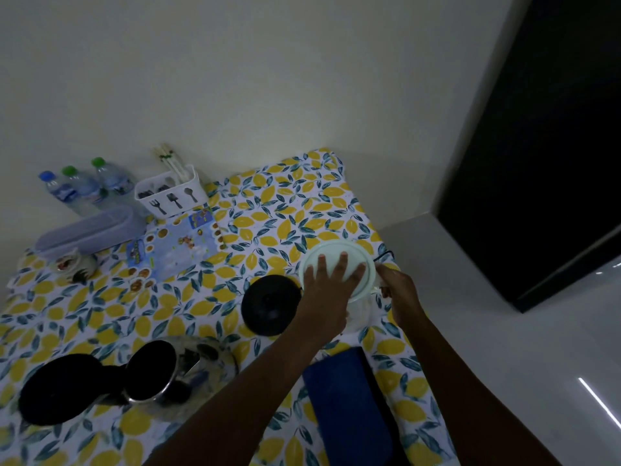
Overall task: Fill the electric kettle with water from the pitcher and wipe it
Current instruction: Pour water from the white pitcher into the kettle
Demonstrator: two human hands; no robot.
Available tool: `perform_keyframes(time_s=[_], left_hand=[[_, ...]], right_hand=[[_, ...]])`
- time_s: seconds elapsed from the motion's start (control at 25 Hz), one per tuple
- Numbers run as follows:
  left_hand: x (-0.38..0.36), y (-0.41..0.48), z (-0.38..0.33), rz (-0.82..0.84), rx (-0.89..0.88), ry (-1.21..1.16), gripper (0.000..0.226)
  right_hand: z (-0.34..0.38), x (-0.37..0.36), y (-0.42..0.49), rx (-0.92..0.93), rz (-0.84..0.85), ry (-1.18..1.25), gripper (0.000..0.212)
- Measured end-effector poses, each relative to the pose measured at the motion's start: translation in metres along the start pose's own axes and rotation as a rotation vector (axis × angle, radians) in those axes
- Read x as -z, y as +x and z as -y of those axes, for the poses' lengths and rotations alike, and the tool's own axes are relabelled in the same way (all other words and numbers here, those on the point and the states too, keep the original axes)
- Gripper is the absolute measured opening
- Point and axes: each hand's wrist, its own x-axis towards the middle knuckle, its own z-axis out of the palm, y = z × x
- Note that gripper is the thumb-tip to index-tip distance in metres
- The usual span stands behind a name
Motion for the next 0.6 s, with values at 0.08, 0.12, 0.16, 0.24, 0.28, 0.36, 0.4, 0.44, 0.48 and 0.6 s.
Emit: perform_keyframes(time_s=[0.08, 0.12, 0.16, 0.24, 0.28, 0.36, 0.4, 0.44, 0.48, 0.6], left_hand=[[0.001, -0.021, 0.002, -0.034, 0.052, 0.014, 0.098], [0.001, -0.033, 0.003, -0.073, 0.087, 0.048, 0.100], [0.004, -0.046, 0.003, -0.110, 0.125, 0.079, 0.101], [0.010, -0.070, 0.011, -0.159, 0.176, 0.111, 0.104], [0.012, -0.081, 0.016, -0.168, 0.202, 0.097, 0.106], [0.018, -0.106, 0.029, -0.182, 0.267, 0.051, 0.109], [0.020, -0.121, 0.037, -0.202, 0.291, 0.034, 0.108], [0.021, -0.133, 0.045, -0.213, 0.291, -0.001, 0.106], [0.021, -0.144, 0.053, -0.213, 0.290, -0.052, 0.102], [0.026, -0.176, 0.074, -0.260, 0.339, -0.146, 0.097]], right_hand=[[0.006, -0.013, -0.012, -0.020, -0.005, -0.015, 0.046], [0.011, -0.021, -0.019, -0.034, 0.003, -0.011, 0.047], [0.016, -0.029, -0.026, -0.046, 0.008, -0.013, 0.047], [0.027, -0.049, -0.041, -0.053, 0.024, -0.030, 0.044], [0.032, -0.059, -0.048, -0.054, 0.032, -0.051, 0.044], [0.041, -0.081, -0.063, -0.036, 0.039, -0.087, 0.044], [0.045, -0.093, -0.072, -0.018, 0.046, -0.101, 0.044], [0.049, -0.105, -0.079, -0.007, 0.055, -0.129, 0.045], [0.054, -0.116, -0.086, 0.004, 0.066, -0.171, 0.046], [0.074, -0.149, -0.109, 0.077, 0.118, -0.296, 0.048]])
